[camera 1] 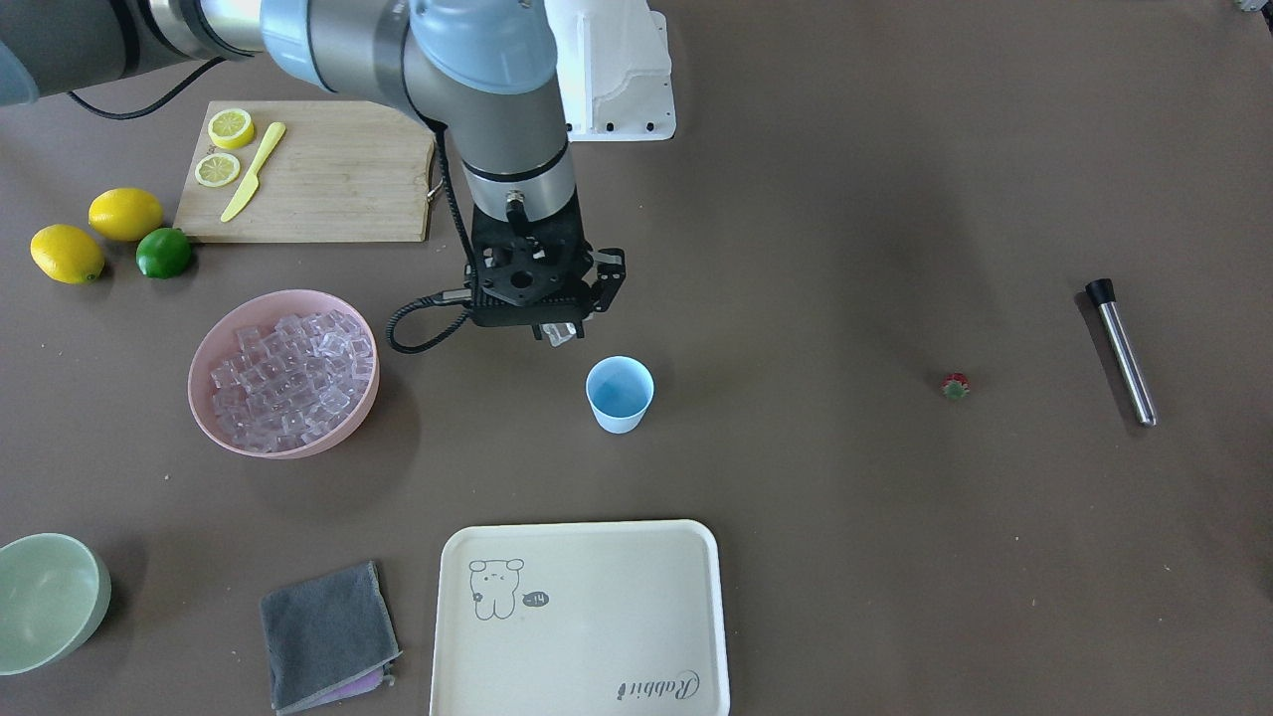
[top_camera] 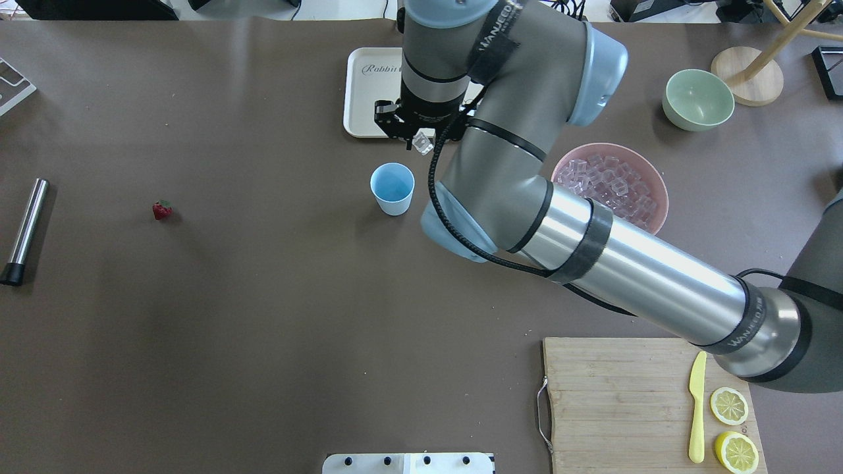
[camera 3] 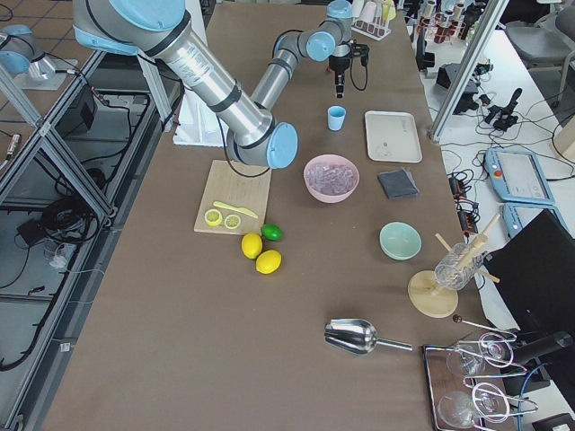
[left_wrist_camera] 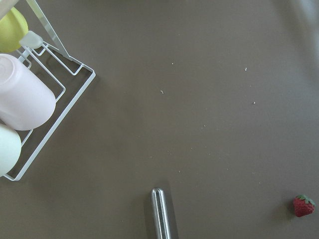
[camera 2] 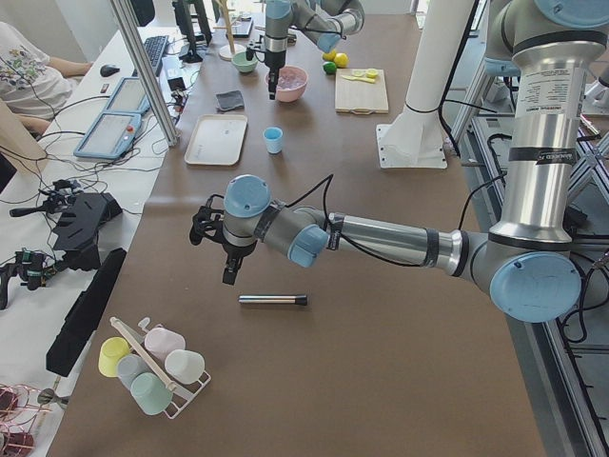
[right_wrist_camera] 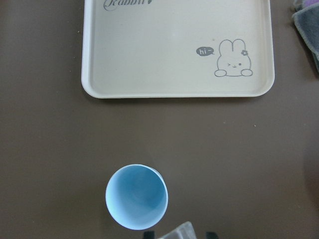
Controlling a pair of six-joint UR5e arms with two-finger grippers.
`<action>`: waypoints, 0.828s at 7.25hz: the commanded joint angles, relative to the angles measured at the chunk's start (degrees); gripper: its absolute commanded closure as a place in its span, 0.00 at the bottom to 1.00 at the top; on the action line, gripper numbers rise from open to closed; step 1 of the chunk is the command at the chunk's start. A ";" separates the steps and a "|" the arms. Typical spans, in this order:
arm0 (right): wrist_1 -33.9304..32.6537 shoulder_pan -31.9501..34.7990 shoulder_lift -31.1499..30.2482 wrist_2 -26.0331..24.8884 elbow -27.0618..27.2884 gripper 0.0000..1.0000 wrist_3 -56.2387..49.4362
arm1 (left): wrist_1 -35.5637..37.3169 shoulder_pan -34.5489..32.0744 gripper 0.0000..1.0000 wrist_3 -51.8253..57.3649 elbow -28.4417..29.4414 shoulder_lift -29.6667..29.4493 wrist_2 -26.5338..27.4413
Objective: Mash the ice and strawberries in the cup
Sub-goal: 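Carry the ice with the right gripper over the light-blue cup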
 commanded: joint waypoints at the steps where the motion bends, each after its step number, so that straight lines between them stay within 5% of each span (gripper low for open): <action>1: 5.43 -1.99 3.96 -2.98 -8.41 1.00 0.95 | -0.10 0.01 0.03 0.17 0.07 0.15 -0.09; 6: 9.40 -6.38 2.99 -8.70 -14.14 1.00 0.77 | -0.54 0.10 0.03 0.26 0.07 0.94 -0.09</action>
